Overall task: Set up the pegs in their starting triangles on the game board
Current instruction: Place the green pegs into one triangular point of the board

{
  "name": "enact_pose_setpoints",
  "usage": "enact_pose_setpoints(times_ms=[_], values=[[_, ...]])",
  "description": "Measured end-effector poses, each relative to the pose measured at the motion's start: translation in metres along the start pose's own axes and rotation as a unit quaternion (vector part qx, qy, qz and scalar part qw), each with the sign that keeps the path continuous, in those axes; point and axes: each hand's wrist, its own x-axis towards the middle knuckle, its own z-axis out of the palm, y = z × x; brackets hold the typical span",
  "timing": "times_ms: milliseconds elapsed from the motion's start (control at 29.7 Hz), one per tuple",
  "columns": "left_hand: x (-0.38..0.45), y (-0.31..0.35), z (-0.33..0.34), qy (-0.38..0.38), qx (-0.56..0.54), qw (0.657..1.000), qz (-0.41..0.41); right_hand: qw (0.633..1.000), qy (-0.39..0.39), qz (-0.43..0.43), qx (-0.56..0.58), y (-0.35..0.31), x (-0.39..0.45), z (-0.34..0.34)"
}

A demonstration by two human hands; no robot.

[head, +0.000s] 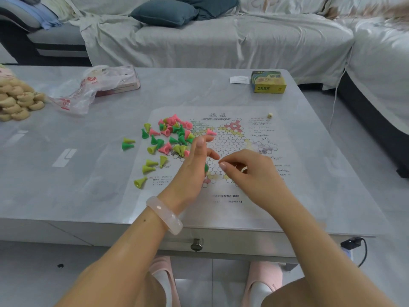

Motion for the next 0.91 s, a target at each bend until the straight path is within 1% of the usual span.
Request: enact_pose_setpoints(times_ms=[101,202,337,472,606,674,741,775,842,910], values=[[0.001,0.001,0.006,-0.005,-0.013,1.000,0.004,0.998,-0.007,0.037,0.042,-0.002,0.004,0.012],[0.001,0.002,0.008,0.009,-0.017,1.000,0.017,0.993,-0.010,0.065,0.098,-0.005,0.007,0.015],[0.001,-0.002,0.005,0.029,0.005,0.999,0.030,0.982,-0.014,0.076,0.173,-0.010,0.007,0.017],[0.003,-0.008,0.007,0.042,0.004,0.999,0.033,0.959,-0.017,0.104,0.263,-0.014,0.005,0.018],[0.003,-0.008,0.008,0.035,-0.003,0.999,0.019,0.955,-0.039,0.096,0.279,-0.018,0.004,0.017],[0.003,-0.006,0.006,0.026,0.002,1.000,0.010,0.955,-0.029,0.094,0.279,-0.018,0.006,0.016],[0.003,-0.004,0.001,0.030,0.031,0.999,0.011,0.957,-0.005,0.088,0.278,-0.016,0.007,0.013],[0.003,-0.003,-0.004,0.050,0.058,0.997,0.020,0.955,0.011,0.088,0.284,-0.015,0.008,0.011],[0.005,-0.004,-0.018,0.116,0.143,0.982,0.029,0.947,0.048,0.104,0.300,-0.012,0.008,0.006],[0.014,-0.007,-0.041,0.171,0.226,0.959,0.006,0.940,0.073,0.120,0.310,-0.009,0.008,0.002]])
